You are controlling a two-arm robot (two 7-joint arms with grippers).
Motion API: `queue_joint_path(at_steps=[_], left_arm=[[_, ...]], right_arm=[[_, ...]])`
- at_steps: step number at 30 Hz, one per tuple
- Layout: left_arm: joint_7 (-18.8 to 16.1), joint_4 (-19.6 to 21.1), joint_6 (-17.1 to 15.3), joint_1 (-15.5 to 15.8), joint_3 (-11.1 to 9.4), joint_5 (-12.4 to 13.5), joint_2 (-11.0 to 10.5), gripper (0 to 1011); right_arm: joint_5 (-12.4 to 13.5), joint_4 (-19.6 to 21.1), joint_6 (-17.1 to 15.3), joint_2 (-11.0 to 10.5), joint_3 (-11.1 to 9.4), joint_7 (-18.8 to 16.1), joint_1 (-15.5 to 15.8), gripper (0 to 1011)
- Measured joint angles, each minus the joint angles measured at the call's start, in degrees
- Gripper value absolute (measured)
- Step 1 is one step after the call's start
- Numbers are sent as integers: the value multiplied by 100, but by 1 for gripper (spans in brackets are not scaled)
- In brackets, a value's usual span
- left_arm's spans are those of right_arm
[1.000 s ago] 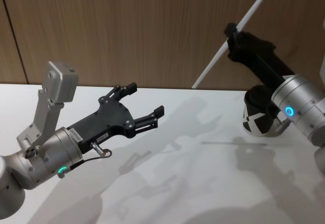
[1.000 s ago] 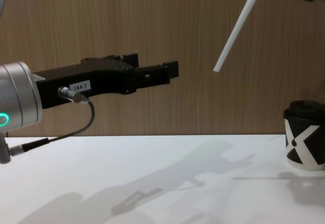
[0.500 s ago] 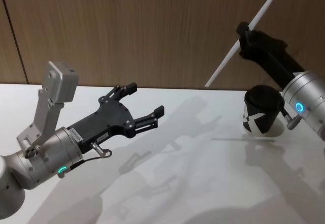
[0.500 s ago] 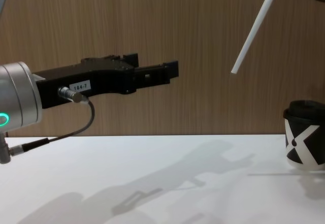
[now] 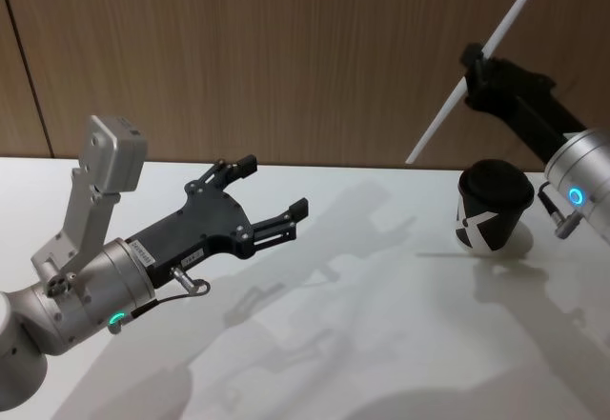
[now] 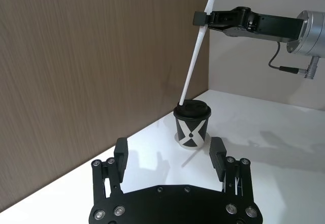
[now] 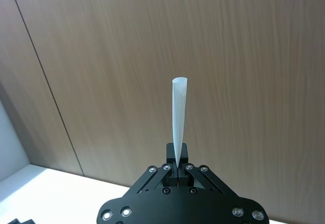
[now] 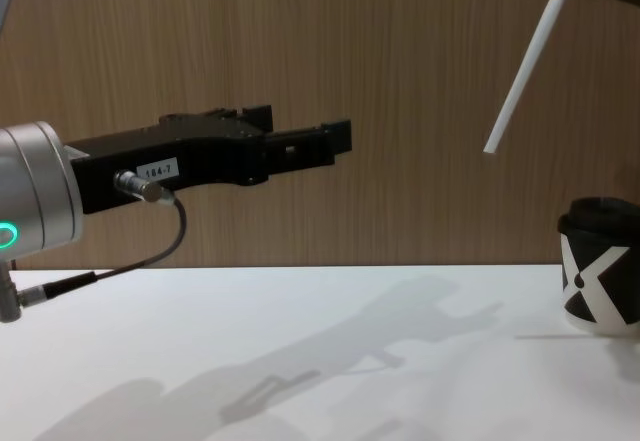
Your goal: Pick up the straw with one hand, pass it to the other hand, and insert it into the cup.
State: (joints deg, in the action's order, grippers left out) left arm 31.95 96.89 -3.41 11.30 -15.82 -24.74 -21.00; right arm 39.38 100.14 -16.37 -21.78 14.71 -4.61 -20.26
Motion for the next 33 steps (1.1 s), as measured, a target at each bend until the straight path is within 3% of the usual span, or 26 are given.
queue_joint_path(at_steps=[33], left_arm=[[0, 0, 0, 0, 0, 0, 0, 1003]], right_arm=[[-483, -75, -337, -350, -296, 197, -71, 1]])
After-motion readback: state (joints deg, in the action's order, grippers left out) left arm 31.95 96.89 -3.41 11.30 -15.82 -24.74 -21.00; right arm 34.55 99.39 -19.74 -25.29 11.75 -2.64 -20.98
